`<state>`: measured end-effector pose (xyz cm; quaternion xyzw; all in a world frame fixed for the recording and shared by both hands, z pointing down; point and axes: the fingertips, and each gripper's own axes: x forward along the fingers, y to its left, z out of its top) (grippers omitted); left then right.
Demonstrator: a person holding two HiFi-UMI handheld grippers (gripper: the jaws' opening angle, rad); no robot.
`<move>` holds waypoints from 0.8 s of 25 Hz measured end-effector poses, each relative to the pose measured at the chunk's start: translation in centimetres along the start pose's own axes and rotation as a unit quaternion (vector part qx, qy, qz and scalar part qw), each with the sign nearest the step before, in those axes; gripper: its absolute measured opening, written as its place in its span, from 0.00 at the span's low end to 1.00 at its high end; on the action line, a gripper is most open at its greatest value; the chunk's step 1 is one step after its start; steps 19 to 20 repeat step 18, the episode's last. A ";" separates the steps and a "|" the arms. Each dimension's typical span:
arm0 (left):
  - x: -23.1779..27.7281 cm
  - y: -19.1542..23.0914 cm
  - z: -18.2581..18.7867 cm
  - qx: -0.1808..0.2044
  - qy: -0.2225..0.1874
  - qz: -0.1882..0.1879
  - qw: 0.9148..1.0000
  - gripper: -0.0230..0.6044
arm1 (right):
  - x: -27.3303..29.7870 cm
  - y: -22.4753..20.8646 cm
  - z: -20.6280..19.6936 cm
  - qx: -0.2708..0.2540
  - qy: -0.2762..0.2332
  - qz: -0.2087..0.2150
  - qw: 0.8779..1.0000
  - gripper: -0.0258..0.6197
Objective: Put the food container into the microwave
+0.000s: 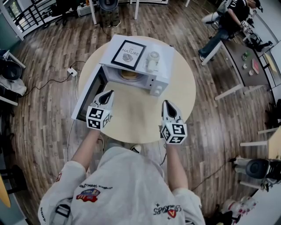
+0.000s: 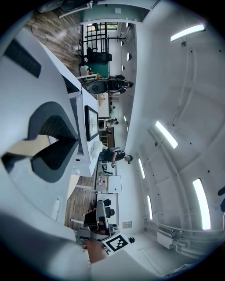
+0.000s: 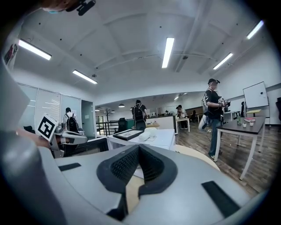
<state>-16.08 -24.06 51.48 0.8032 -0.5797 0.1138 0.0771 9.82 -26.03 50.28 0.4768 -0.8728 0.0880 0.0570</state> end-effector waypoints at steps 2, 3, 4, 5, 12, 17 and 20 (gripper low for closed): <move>0.1 -0.1 -0.2 -0.001 0.003 -0.001 1.000 0.04 | -0.1 -0.1 -0.1 -0.002 0.002 -0.001 1.000 0.04; 0.2 -0.1 -0.4 -0.002 0.005 -0.002 1.000 0.04 | -0.1 -0.2 -0.1 -0.003 0.002 -0.001 1.000 0.04; 0.3 -0.1 -0.6 -0.004 0.007 -0.001 1.000 0.04 | -0.1 -0.2 -0.1 -0.004 0.003 -0.001 1.000 0.04; 0.3 -0.1 -0.8 -0.005 0.010 -0.001 1.000 0.04 | -0.1 -0.2 -0.1 -0.005 0.003 0.000 1.000 0.04; 0.6 -0.4 -0.7 -0.002 0.010 -0.001 1.000 0.04 | -0.2 -0.4 0.2 -0.007 -0.001 0.003 1.000 0.04; 0.8 -1.1 -0.6 -0.004 0.009 -0.005 1.000 0.04 | -0.4 -0.6 -0.1 -0.004 0.002 0.003 1.000 0.04; 0.8 -1.2 -0.6 -0.004 0.010 -0.006 1.000 0.04 | -0.5 -0.6 -0.1 -0.004 0.003 0.004 1.000 0.04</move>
